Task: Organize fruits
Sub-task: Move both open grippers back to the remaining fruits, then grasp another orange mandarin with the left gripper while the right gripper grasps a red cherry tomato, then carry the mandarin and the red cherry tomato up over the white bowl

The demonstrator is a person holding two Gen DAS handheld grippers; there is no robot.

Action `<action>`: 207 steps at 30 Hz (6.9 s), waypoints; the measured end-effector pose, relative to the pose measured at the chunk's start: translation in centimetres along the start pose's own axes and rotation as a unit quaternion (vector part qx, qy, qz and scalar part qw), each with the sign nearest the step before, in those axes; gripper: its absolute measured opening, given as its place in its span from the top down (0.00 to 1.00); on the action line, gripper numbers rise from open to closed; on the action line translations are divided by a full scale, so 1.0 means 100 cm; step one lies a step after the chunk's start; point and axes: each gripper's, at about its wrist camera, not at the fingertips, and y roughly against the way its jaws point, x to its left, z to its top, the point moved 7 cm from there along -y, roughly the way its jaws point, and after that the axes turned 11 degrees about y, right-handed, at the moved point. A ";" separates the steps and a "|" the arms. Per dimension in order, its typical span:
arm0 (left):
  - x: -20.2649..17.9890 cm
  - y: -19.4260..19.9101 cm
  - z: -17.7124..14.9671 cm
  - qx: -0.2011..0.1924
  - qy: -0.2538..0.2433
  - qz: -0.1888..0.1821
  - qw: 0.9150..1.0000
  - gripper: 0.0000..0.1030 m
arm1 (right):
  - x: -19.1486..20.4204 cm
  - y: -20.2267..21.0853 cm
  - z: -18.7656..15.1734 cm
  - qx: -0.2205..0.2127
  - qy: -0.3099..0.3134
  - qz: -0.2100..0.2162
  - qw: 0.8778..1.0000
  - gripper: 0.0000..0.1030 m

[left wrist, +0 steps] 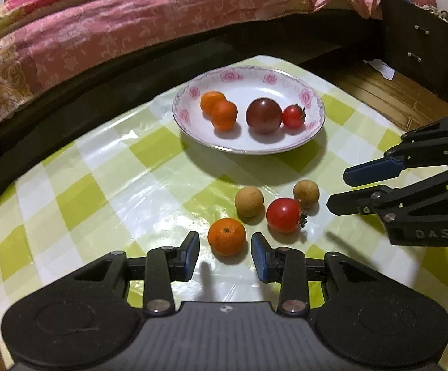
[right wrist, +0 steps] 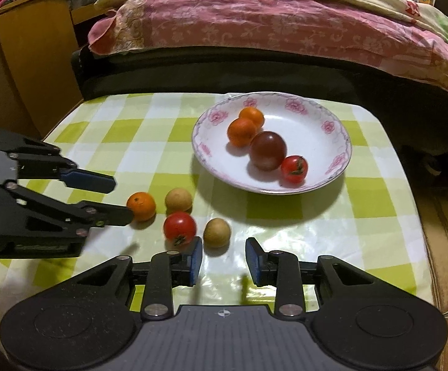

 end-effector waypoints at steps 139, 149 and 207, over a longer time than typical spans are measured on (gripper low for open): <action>-0.025 0.004 -0.034 0.009 -0.013 -0.019 1.000 0.61 | 0.021 0.004 -0.034 0.033 0.068 0.032 0.997 0.71; -0.034 0.005 -0.031 0.012 -0.022 -0.006 1.000 0.64 | 0.021 0.007 -0.035 0.041 0.064 0.028 0.997 0.75; -0.036 -0.035 0.075 -0.062 -0.005 0.030 0.998 0.65 | -0.049 -0.011 0.043 -0.037 0.023 -0.063 0.997 0.74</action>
